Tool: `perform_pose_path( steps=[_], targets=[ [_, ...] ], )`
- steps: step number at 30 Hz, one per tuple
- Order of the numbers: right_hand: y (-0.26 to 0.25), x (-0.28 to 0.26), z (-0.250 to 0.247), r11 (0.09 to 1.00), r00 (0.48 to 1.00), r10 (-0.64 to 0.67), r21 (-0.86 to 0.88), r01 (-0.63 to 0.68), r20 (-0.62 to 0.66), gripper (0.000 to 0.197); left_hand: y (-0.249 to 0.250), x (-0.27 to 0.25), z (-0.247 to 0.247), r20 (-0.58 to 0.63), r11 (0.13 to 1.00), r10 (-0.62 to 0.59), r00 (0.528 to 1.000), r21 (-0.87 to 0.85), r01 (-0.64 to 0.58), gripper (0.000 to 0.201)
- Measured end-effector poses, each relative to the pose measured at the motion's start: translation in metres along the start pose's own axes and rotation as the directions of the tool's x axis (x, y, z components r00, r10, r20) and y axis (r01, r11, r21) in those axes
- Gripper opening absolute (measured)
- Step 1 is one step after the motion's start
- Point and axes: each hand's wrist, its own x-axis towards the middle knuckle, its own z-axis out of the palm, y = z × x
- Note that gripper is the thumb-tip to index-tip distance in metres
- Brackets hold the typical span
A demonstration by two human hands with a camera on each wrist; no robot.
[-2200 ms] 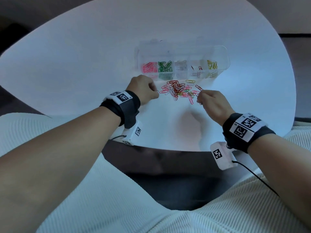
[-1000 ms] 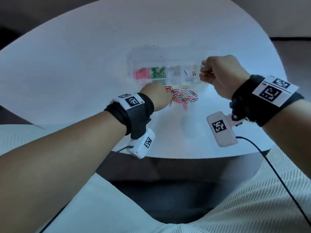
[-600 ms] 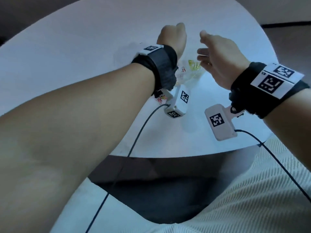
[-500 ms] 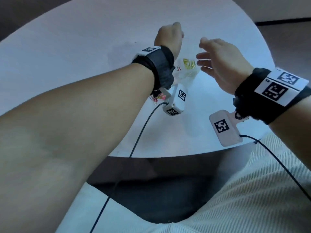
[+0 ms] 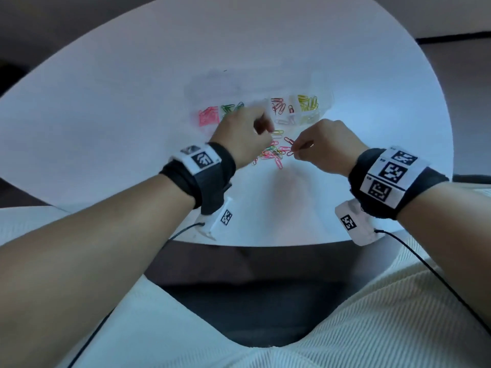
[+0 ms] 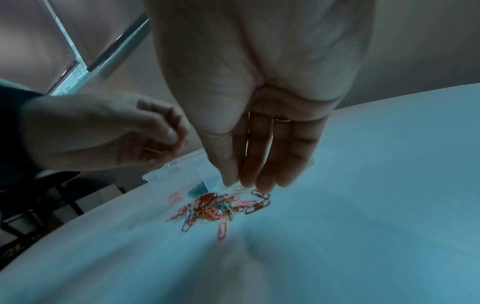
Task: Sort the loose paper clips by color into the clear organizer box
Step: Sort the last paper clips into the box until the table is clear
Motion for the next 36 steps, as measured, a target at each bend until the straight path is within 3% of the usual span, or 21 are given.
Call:
perform_pose_path(
  steps=[3, 9, 14, 20, 23, 27, 31, 36],
  targets=[
    [0.001, 0.004, 0.008, 0.999, 1.0, -0.021, -0.026, 0.021, -0.018, 0.021, -0.016, -0.022, 0.013, 0.073, 0.998, -0.009, 0.997, 0.064, 0.005, 0.013],
    [0.015, 0.009, 0.024, 0.991, 0.992, -0.123, -0.045, 0.123, -0.006, 0.024, -0.026, -0.039, 0.06, 0.242, 0.974, 0.133, 0.961, 0.146, -0.172, 0.022],
    [0.021, 0.013, 0.026, 0.997, 0.996, -0.073, -0.029, 0.072, -0.049, 0.022, -0.027, -0.026, 0.064, 0.195, 0.984, 0.063, 0.979, 0.15, -0.093, 0.027],
    [0.024, 0.02, 0.028, 0.998, 1.0, 0.016, -0.065, -0.018, -0.023, 0.021, -0.034, -0.017, 0.054, 0.014, 0.987, -0.065, 0.998, 0.148, 0.063, 0.018],
    [0.025, 0.022, 0.027, 0.997, 0.999, 0.047, -0.068, -0.048, -0.013, 0.016, -0.035, -0.014, 0.057, 0.083, 0.984, 0.019, 0.996, 0.174, -0.033, 0.021],
    [0.025, 0.021, 0.027, 0.996, 0.999, 0.039, -0.083, -0.04, -0.006, 0.011, -0.035, -0.006, 0.066, 0.24, 0.905, 0.136, 0.961, 0.365, -0.219, 0.022],
    [0.022, 0.021, 0.03, 0.995, 0.997, -0.051, -0.09, 0.046, -0.058, 0.024, -0.042, -0.001, 0.068, 0.279, 0.825, 0.1, 0.955, 0.514, -0.236, 0.018],
    [0.019, 0.023, 0.04, 0.98, 0.994, -0.084, -0.184, 0.069, -0.074, 0.025, -0.044, -0.007, 0.069, 0.262, 0.821, 0.127, 0.957, 0.513, -0.25, 0.018]
  ],
)
